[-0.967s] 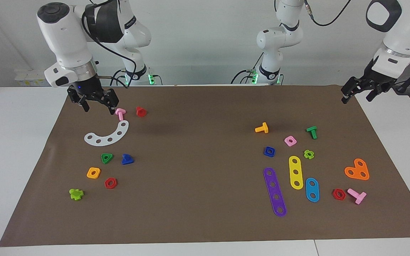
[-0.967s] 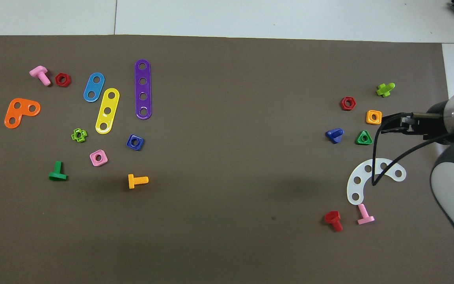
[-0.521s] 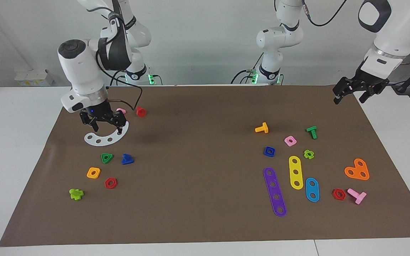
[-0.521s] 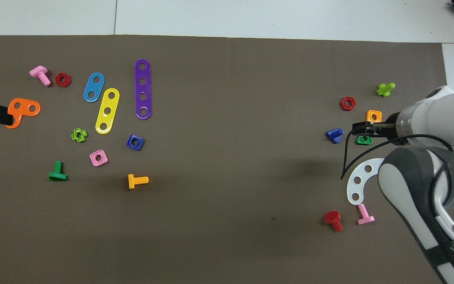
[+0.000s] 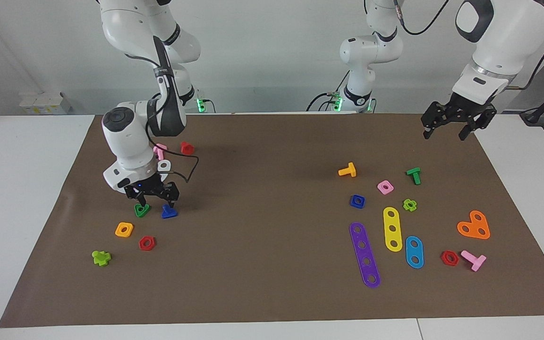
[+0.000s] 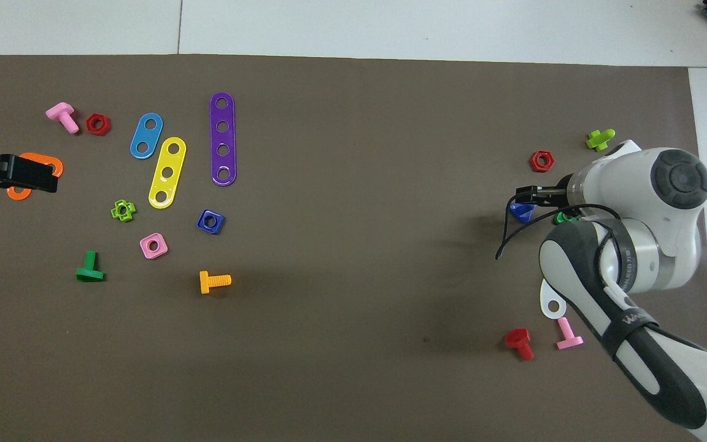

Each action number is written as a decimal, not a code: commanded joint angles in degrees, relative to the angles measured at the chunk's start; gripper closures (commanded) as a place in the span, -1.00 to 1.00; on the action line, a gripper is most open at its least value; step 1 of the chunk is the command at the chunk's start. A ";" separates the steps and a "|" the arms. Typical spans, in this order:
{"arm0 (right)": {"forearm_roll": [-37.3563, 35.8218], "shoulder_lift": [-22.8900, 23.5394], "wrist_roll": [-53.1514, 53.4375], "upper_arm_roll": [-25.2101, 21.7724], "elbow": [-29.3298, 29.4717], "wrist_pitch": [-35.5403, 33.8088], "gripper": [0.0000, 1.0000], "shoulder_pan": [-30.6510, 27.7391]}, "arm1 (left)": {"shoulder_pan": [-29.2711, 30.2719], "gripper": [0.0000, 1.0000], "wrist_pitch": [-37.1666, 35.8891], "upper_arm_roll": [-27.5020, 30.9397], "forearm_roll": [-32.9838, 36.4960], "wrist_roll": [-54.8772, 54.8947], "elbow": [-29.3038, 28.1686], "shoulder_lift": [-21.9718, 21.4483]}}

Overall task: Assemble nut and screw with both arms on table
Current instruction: 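Grasp the blue square nut with the left gripper while the right gripper moves inward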

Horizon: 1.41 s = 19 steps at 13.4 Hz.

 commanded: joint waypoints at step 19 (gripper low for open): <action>1.37 1.22 11.17 0.42 3.16 0.88 1.00 7.12 | -11.71 -0.68 38.83 0.85 -4.22 -1.65 -26.07 14.17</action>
